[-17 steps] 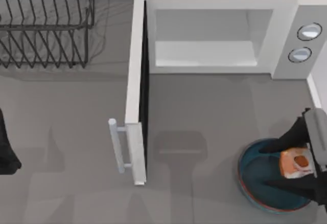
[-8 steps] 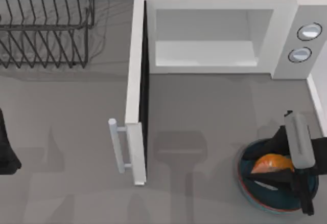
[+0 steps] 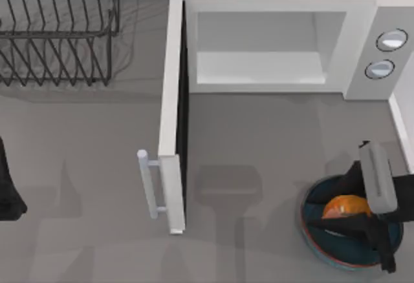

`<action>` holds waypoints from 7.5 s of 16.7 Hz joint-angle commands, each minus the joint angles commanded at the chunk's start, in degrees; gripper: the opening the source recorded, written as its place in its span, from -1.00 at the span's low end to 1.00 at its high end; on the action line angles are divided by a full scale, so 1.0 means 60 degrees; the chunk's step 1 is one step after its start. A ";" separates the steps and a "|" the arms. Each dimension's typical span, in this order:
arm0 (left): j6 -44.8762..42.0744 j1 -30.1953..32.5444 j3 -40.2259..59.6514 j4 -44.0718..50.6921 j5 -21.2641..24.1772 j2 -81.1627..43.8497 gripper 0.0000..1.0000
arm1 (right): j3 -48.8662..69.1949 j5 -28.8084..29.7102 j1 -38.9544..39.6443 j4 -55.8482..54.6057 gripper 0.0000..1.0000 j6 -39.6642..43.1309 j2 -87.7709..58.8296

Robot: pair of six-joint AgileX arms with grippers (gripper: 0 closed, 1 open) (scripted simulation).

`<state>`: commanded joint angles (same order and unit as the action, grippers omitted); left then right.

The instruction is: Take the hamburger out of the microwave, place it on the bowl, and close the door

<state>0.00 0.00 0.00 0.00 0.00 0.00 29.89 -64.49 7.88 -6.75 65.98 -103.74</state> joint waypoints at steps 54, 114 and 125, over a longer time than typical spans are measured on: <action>0.0000 0.0000 0.0000 0.0000 0.0000 0.0000 0.40 | -0.4982 1.0748 -0.1313 0.1126 1.00 -1.0997 1.7291; 0.0197 0.0955 0.2070 -0.1648 -0.0836 -0.4058 -1.00 | -0.4982 1.0748 -0.1313 0.1126 1.00 -1.0997 1.7291; 0.3438 0.4936 0.6722 0.4460 -0.3310 -0.9558 -1.00 | -0.4982 1.0748 -0.1313 0.1126 1.00 -1.0997 1.7291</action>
<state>20.63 29.62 40.33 26.76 -19.86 -57.35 0.00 0.00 0.00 0.00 0.00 0.00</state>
